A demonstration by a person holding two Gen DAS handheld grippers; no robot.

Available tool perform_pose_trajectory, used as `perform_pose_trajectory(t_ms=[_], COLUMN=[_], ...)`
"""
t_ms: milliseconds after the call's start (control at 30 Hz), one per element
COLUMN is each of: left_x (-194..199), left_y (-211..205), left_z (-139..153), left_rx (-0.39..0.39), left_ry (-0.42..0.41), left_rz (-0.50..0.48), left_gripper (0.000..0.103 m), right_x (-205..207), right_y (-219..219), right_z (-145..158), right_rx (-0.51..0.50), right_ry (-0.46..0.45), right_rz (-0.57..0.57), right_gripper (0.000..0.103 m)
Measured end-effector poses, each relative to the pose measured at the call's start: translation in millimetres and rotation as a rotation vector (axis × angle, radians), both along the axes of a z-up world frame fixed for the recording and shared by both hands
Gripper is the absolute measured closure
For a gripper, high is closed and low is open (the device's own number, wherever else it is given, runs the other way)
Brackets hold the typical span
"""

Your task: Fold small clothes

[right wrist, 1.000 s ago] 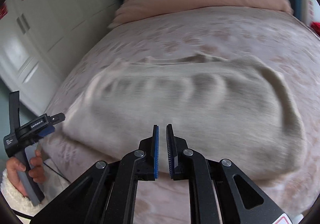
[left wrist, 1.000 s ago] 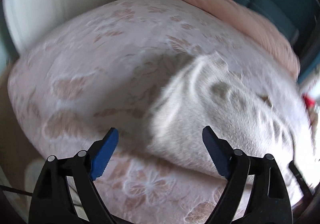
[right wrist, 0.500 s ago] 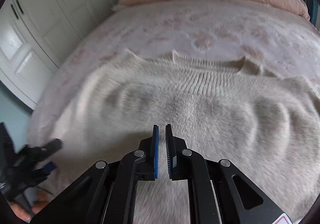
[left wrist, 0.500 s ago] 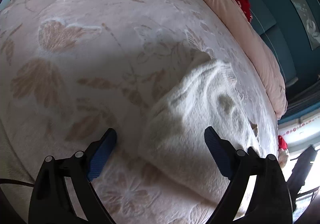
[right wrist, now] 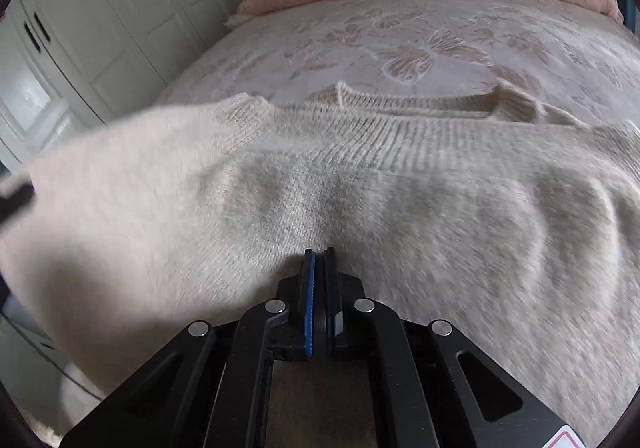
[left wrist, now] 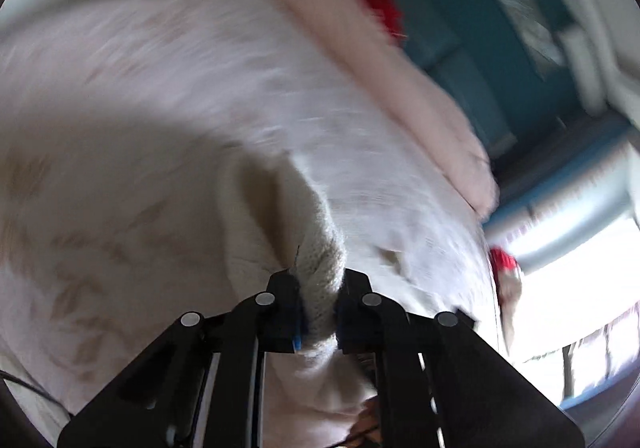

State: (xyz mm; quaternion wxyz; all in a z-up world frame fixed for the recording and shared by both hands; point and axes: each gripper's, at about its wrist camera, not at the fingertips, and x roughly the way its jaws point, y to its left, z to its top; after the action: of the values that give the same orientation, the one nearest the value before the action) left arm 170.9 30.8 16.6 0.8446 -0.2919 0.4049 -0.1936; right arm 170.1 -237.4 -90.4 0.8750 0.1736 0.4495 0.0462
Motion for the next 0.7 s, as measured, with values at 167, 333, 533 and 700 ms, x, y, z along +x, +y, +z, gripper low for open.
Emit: perform_pose_trajectory(t_ms=[167, 333, 533, 700], left_x=[-17, -44, -91, -100], left_y=[-94, -197, -301, -284], left_z=[54, 48, -18, -44], left_rx=[0.07, 0.114, 0.311, 0.314], left_ry=[-0.136, -0.135, -0.063, 0.017], left_rz=[-0.203, -0.371, -0.557, -0.538], left_gripper=[0.094, 0.094, 0.09, 0.073], right_x=[-79, -178, -239, -252], right_y=[-45, -124, -179, -195], right_z=[44, 55, 44, 44], right_rx=[0.029, 0.054, 0.034, 0.061], right_ry=[-0.093, -0.105, -0.067, -0.076], right_rz=[-0.046, -0.226, -0.353, -0.386], right_gripper=[0.097, 0.091, 0.09, 0.076])
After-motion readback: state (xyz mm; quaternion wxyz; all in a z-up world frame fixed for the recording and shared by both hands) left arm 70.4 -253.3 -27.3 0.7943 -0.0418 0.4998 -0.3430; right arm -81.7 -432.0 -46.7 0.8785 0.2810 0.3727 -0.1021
